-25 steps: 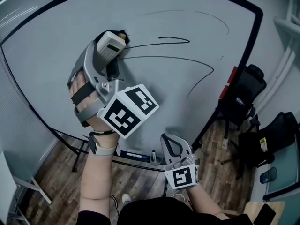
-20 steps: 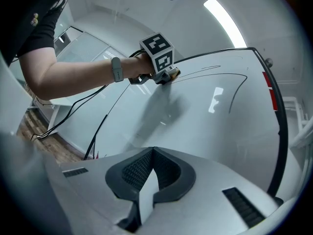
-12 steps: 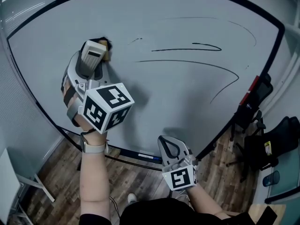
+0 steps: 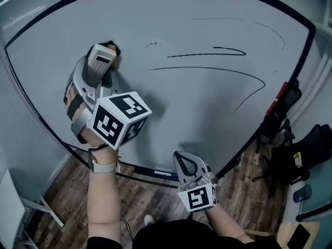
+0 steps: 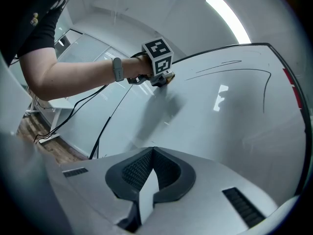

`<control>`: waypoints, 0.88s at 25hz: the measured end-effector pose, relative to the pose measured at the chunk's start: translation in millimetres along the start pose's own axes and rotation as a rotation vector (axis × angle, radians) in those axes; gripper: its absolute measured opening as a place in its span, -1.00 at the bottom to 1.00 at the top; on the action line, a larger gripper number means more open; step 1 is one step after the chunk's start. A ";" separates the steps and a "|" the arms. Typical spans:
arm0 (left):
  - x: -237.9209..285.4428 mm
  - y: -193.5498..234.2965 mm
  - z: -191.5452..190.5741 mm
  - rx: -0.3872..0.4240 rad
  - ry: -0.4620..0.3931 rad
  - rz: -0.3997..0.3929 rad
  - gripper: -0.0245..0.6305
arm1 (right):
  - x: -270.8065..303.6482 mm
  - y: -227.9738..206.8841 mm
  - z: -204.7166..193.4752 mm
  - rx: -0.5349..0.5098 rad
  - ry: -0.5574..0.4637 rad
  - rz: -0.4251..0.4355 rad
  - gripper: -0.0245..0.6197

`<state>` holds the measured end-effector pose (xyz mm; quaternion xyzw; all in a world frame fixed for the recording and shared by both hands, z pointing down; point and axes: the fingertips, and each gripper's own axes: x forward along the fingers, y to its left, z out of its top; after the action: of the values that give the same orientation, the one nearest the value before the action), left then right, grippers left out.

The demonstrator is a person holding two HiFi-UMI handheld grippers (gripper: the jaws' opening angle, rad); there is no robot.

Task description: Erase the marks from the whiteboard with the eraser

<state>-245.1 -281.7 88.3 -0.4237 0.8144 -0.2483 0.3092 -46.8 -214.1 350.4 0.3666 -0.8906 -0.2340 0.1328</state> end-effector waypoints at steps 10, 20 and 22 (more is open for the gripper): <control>-27.3 -24.3 77.2 0.161 -0.013 0.089 -0.13 | -52.7 -48.3 -30.4 0.034 -0.001 -0.061 -0.84; -80.7 -76.1 169.0 0.205 -0.079 0.100 -0.13 | -119.4 -99.3 -69.6 0.026 0.019 -0.115 -0.84; -91.3 -86.9 187.1 0.208 -0.106 0.094 -0.13 | -130.6 -105.8 -77.0 0.029 0.031 -0.126 -0.84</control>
<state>-23.8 -276.3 44.7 -0.3633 0.7857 -0.2937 0.4053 138.1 -211.1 353.3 0.4273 -0.8669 -0.2234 0.1261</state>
